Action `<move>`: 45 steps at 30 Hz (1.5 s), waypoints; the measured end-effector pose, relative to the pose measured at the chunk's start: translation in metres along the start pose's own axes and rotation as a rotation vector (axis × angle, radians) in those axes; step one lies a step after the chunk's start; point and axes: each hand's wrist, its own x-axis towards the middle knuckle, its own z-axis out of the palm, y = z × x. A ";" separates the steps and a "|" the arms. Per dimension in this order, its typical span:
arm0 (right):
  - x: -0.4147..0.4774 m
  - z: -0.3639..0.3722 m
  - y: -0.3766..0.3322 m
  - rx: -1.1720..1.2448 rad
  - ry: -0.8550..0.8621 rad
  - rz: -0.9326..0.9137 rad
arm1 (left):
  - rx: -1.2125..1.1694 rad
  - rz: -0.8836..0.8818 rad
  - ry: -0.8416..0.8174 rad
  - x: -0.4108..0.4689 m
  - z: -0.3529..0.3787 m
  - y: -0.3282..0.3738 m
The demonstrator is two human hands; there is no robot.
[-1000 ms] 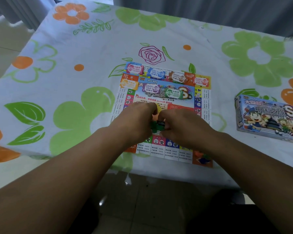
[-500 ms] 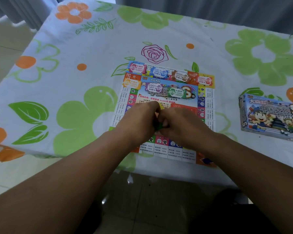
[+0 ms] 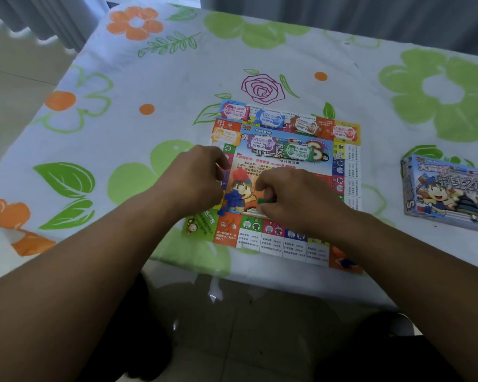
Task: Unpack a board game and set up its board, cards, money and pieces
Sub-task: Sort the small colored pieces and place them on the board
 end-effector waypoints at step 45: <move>0.025 0.020 -0.021 0.007 -0.027 -0.119 | 0.010 0.065 0.045 -0.005 0.023 -0.009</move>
